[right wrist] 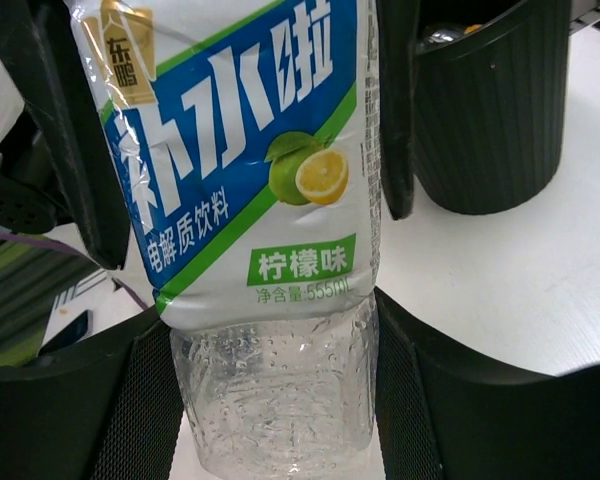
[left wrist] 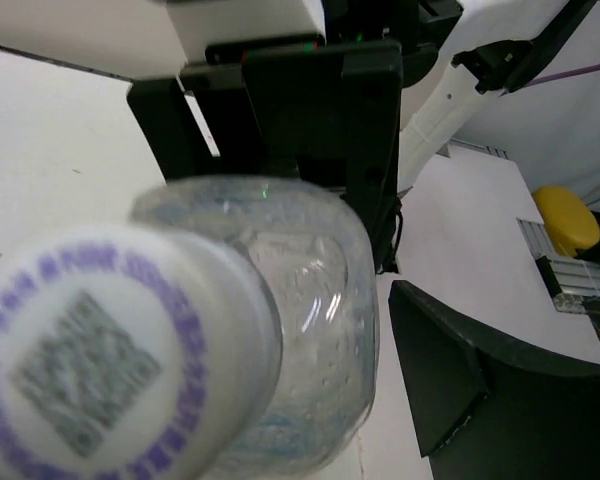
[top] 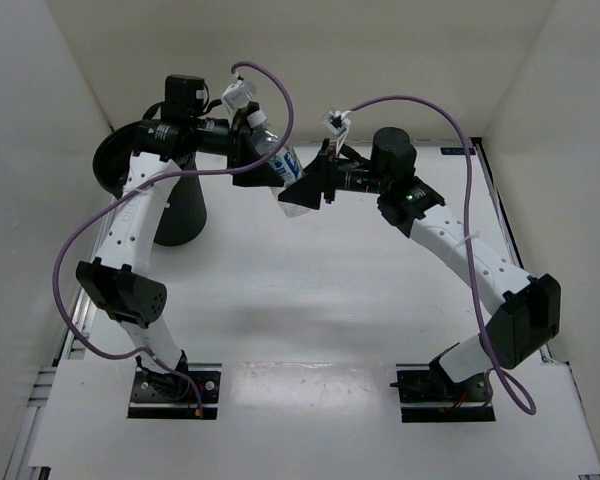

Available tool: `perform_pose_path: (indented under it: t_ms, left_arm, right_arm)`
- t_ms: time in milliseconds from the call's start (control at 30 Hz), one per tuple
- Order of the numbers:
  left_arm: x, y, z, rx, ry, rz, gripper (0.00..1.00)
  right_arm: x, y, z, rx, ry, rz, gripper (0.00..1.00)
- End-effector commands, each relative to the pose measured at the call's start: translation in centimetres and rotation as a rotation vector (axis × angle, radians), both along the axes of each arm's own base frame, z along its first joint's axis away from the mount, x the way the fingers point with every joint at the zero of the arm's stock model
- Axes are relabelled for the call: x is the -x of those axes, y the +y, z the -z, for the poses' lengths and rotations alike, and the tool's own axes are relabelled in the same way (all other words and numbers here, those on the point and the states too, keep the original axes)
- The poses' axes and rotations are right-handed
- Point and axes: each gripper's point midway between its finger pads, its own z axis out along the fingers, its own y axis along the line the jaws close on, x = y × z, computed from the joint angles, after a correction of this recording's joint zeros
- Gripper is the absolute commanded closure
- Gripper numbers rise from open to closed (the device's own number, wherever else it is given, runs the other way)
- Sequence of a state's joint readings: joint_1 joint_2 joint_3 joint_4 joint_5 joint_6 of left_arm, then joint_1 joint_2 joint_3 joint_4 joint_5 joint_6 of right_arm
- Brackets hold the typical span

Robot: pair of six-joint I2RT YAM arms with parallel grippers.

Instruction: Put the plastic bottles in the bin

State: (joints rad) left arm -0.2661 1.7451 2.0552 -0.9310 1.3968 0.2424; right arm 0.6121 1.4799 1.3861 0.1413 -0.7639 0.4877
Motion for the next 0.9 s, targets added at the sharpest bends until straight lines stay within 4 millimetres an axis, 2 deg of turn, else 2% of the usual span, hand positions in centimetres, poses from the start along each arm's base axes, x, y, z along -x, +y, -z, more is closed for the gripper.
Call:
perform_pose_path:
  t_ms: [0, 33, 100, 133, 167, 233, 267, 300, 333, 367, 400, 433, 467, 500, 533, 567, 633, 667, 700, 733, 767, 800, 833, 867]
  left_arm:
    - [0.4, -0.1, -2.3, 0.027, -0.083, 0.004, 0.0]
    - [0.2, -0.1, -2.3, 0.024, -0.084, -0.005, 0.01]
    - [-0.6, -0.1, -1.9, 0.001, -0.091, -0.049, 0.22]
    - [-0.8, -0.1, -1.8, -0.006, -0.093, -0.062, 0.36]
    - [-0.9, 0.0, -1.7, -0.016, -0.094, -0.08, 0.72]
    - [-1.6, 0.2, -1.2, -0.044, -0.1, -0.132, 0.89]
    - [-1.9, 0.2, -0.8, -0.055, -0.092, -0.145, 0.89]
    - [-1.7, 0.4, -1.1, -0.056, -0.105, -0.155, 0.89]
    - [-2.1, 0.4, -0.7, -0.071, -0.099, -0.176, 0.89]
    - [-2.4, 0.9, -0.9, -0.077, -0.11, -0.202, 0.89]
    - [-2.7, 1.4, -1.4, -0.082, -0.133, -0.236, 0.89]
    - [-3.2, 1.5, -1.2, -0.099, -0.137, -0.267, 0.89]
    - [-4.4, 2.5, -1.7, -0.129, -0.177, -0.361, 0.89]
    - [-4.7, 3.1, -2.7, -0.142, -0.24, -0.413, 0.89]
    - [-5.5, 3.8, -3.0, -0.166, -0.273, -0.478, 0.89]
    - [-7.4, 5.4, -3.1, -0.227, -0.305, -0.624, 0.89]
    - [-8.9, 7.6, -4.8, -0.268, -0.391, -0.781, 0.89]
    - [-10.3, 9.7, -5.7, -0.324, -0.447, -0.933, 0.89]
    - [-11.0, 11.1, -6.3, -0.354, -0.475, -1.01, 0.89]
    - [-11.2, 12.5, -8.4, -0.355, -0.554, -1.09, 0.89]
    - [-11.6, 13.7, -9.2, -0.372, -0.587, -1.154, 0.89]
    - [-12.0, 15.8, -10.1, -0.415, -0.618, -1.261, 0.89]
    - [-11.8, 17.0, -11.2, -0.443, -0.675, -1.31, 0.89]
    - [-12.0, 19.1, -12.2, -0.475, -0.701, -1.426, 0.89]
  right_arm:
    - [1.5, 0.7, -1.3, -0.001, -0.047, -0.083, 1.0]
    - [1.7, 1.2, -0.9, 0.004, -0.04, -0.094, 1.0]
    - [1.5, 1.2, -1.4, -0.001, -0.058, -0.083, 1.0]
    - [1.5, 1.2, -1.4, -0.001, -0.058, -0.083, 1.0]
    - [1.5, 1.1, -1.2, 0.004, -0.05, -0.083, 1.0]
    - [1.3, 1.1, -1.3, 0.009, -0.056, -0.074, 1.0]
    - [1.1, 1.1, -1.1, 0.017, -0.056, -0.061, 1.0]
    - [1.0, 1.0, -1.1, 0.027, -0.044, -0.052, 0.92]
    - [0.8, 1.0, -0.8, 0.038, -0.043, -0.036, 0.82]
    - [0.2, 0.7, -0.8, 0.046, -0.049, 0.008, 0.69]
    - [0.1, 0.4, -0.9, 0.054, -0.052, 0.03, 0.52]
    - [-0.2, 0.3, -0.1, 0.084, -0.03, 0.057, 0.16]
    - [-0.5, -0.2, -0.2, 0.095, -0.038, 0.097, 0.05]
    - [-0.8, -0.9, -0.9, 0.095, -0.046, 0.149, 0.0]
    - [-2.2, -1.8, 0.3, 0.134, -0.023, 0.261, 0.0]
    - [-2.5, -2.9, -0.7, 0.122, -0.046, 0.335, 0.0]
    - [-4.1, -5.3, -0.6, 0.137, -0.038, 0.498, 0.0]
    - [-4.0, -6.7, -0.8, 0.129, -0.035, 0.567, 0.0]
    - [-5.3, -8.7, -0.8, 0.13, -0.031, 0.699, 0.0]
    - [-5.4, -9.5, -0.8, 0.131, -0.034, 0.742, 0.0]
    - [-5.1, -10.3, -0.5, 0.133, -0.035, 0.768, 0.0]
    - [-5.3, -11.1, -0.2, 0.144, -0.044, 0.796, 0.0]
    - [-5.1, -11.3, 0.3, 0.162, -0.05, 0.794, 0.0]
    - [-4.9, -11.7, 1.0, 0.185, -0.036, 0.803, 0.0]
